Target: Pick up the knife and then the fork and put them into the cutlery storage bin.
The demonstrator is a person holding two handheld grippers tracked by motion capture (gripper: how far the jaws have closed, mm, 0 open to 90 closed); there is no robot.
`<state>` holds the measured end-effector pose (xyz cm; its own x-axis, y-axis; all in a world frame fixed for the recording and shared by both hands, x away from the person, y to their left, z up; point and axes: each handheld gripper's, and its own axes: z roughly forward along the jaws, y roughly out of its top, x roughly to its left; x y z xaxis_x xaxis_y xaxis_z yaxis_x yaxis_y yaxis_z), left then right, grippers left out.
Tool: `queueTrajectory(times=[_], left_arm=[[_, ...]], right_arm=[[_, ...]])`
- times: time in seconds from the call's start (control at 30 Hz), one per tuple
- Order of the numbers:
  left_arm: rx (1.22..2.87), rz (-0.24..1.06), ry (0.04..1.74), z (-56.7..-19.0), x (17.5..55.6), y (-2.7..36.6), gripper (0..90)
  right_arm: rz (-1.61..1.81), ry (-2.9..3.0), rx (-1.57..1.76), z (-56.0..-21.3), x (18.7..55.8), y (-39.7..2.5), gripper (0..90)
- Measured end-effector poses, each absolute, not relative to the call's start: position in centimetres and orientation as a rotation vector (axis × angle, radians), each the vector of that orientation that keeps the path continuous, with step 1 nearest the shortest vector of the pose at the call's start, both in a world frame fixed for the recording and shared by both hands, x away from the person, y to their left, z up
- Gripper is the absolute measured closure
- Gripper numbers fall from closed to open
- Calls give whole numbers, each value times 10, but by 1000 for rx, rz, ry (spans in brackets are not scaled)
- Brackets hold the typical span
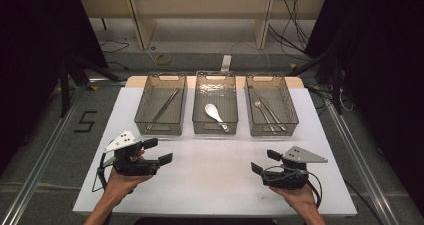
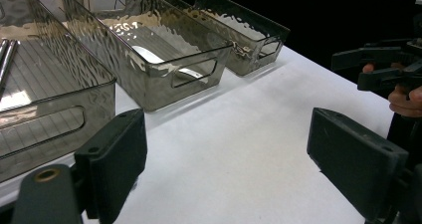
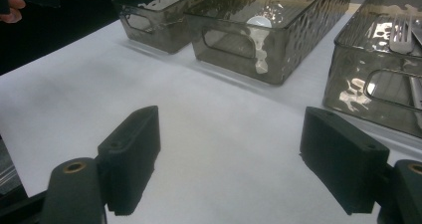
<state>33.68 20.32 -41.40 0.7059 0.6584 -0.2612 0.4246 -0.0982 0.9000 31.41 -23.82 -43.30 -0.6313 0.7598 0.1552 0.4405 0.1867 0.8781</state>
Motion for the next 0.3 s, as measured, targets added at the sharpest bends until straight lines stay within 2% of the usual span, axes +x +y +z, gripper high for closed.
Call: queueTrajectory(times=[0.3], left_arm=[[1735, 245, 865, -414, 337, 203, 153]], right_arm=[[1427, 2141, 1135, -432, 314, -239, 247]])
